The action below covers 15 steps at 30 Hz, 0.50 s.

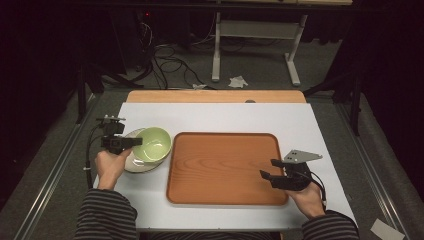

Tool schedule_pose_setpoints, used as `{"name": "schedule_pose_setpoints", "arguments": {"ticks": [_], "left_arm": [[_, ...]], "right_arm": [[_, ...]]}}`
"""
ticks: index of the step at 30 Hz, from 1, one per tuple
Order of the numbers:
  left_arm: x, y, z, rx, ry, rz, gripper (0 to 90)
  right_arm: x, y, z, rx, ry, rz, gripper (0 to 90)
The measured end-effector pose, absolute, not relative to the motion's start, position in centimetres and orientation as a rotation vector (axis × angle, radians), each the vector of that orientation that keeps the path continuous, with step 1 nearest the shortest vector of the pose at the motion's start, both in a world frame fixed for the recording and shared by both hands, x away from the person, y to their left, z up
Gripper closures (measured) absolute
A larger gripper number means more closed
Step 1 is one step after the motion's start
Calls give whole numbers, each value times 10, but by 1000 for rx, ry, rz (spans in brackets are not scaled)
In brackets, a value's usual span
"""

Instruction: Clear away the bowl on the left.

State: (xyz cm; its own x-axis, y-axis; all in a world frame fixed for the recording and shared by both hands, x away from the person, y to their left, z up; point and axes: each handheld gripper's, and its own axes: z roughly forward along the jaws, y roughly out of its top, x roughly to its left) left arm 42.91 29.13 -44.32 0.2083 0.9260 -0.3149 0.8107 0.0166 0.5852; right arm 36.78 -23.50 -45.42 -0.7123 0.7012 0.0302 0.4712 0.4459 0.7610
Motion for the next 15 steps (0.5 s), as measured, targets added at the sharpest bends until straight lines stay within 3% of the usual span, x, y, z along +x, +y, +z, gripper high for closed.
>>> {"name": "schedule_pose_setpoints", "arguments": {"ticks": [15], "left_arm": [[425, 268, -439, 1860, 1547, 156, 834]], "right_arm": [[375, -227, -454, 960, 2442, 1138, 410]]}}
